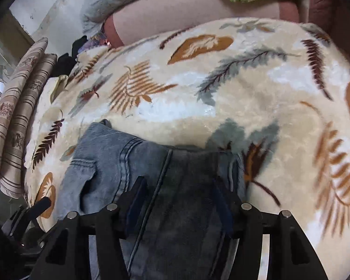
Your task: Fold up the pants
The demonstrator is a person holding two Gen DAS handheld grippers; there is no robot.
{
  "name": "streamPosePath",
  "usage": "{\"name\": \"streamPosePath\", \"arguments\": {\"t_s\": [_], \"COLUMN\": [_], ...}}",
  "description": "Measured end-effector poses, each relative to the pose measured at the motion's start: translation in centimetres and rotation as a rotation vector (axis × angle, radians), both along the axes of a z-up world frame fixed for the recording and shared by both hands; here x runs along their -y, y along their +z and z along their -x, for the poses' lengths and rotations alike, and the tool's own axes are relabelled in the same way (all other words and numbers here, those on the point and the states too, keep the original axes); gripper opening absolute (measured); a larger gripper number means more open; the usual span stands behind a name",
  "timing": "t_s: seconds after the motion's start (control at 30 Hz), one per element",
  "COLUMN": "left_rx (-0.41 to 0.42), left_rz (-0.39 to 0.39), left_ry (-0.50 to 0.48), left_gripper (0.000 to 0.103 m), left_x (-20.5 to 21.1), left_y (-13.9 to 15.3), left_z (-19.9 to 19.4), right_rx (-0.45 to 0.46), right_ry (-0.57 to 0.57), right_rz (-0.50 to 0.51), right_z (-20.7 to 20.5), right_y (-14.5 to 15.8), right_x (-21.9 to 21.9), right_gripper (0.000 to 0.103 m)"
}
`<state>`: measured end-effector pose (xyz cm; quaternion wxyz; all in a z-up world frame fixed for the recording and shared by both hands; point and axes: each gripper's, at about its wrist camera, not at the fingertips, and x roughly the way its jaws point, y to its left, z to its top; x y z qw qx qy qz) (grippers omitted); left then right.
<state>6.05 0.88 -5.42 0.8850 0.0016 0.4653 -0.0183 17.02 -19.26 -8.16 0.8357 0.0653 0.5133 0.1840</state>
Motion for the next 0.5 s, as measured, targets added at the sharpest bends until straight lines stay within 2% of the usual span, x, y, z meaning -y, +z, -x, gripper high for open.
{"name": "streamPosePath", "arguments": {"t_s": [0.07,0.17,0.23,0.27,0.3,0.4,0.5], "left_rx": [0.000,0.000,-0.003,-0.011,-0.018,-0.017,-0.009], "left_rz": [-0.006,-0.007,-0.014,-0.012,-0.014,-0.039,-0.039], "left_ry": [0.008,0.018,0.028,0.033,0.040,0.050,0.052], "left_gripper": [0.071,0.071,0.071,0.071,0.071,0.071,0.071], "left_x": [0.0,-0.2,-0.3,-0.3,-0.3,-0.3,-0.4], "left_y": [0.0,-0.1,-0.1,-0.3,-0.4,-0.3,0.1], "left_z": [0.0,0.0,-0.1,-0.1,-0.1,0.1,0.6], "right_rx": [0.028,0.047,-0.013,-0.014,0.034,0.013,0.086], "right_ry": [0.025,0.048,0.079,0.095,0.096,0.069,0.076], "right_rz": [-0.011,-0.019,0.081,0.113,0.108,0.118,0.100], "right_z": [2.8,6.4,7.8,8.3,8.6,8.4,9.6], "right_y": [1.1,1.1,-1.9,-3.2,-3.3,-2.0,0.1], "right_x": [0.4,0.8,0.0,-0.1,0.0,-0.2,-0.2], "right_gripper": [0.061,0.061,0.065,0.070,0.072,0.072,0.072]}}
